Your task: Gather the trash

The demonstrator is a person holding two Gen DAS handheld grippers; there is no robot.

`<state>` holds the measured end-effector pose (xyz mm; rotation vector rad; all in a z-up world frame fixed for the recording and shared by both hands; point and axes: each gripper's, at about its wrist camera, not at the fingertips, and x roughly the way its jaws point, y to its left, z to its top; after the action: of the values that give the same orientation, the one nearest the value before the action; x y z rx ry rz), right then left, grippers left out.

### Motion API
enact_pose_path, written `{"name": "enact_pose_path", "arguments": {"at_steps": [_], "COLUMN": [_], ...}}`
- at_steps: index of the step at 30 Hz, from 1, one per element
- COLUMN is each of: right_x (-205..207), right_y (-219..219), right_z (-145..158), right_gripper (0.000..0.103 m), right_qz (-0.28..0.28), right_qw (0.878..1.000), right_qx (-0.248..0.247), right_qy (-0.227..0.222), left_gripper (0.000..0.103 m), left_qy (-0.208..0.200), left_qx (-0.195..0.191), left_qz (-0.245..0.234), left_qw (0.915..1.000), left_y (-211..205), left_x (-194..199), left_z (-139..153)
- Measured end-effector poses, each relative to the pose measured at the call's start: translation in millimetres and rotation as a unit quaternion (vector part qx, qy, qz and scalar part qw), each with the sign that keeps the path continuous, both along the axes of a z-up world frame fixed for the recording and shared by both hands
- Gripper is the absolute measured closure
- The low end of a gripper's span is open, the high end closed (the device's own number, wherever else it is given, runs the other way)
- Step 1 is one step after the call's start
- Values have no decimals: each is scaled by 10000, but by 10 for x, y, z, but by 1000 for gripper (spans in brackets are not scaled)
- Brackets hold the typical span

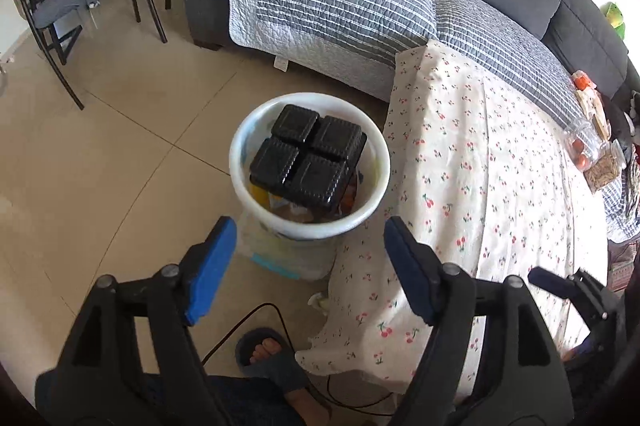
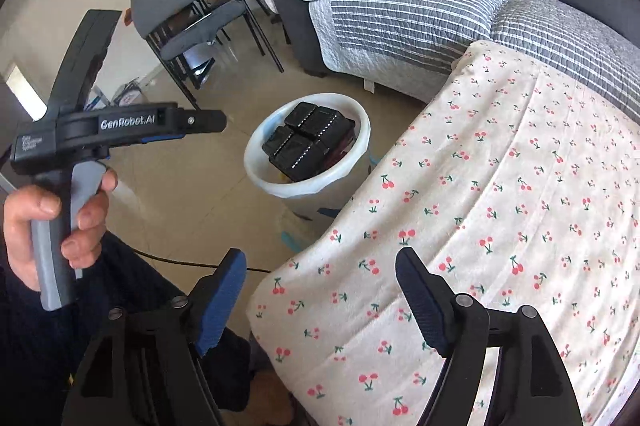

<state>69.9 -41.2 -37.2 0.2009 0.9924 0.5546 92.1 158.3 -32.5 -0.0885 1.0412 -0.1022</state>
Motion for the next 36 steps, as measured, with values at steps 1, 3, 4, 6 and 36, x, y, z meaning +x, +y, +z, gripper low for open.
{"name": "enact_pose_path", "arguments": {"at_steps": [1,3,4,6,36], "right_x": [-67,-164,-214,-275,-395], "right_y": [-24,-28,-23,-12,-173], "right_z": [-1,11,26,56,146], "right_gripper": [22,21,21,20,18], "right_qz": [14,67,81,60,-273], "right_qw": [10000,9998,9997,9993,9978], "right_qx": [-32,-119,-165,-241,-319], "right_qy": [-40,-109,-159,-272,-520], "left_gripper": [26,26,26,26,18], "left_qy": [-99,-183,-222,-422,-855], "left_qx": [76,276,343,509,1051], "left_qz": [21,43,24,79,-8], "left_qw": [9999,9994,9992,9978,9908], "left_y": [-32,-112,-150,-194,-548], "left_x": [-133,-305,-361,-455,-755], "left_z": [-9,-13,3,77,219]}}
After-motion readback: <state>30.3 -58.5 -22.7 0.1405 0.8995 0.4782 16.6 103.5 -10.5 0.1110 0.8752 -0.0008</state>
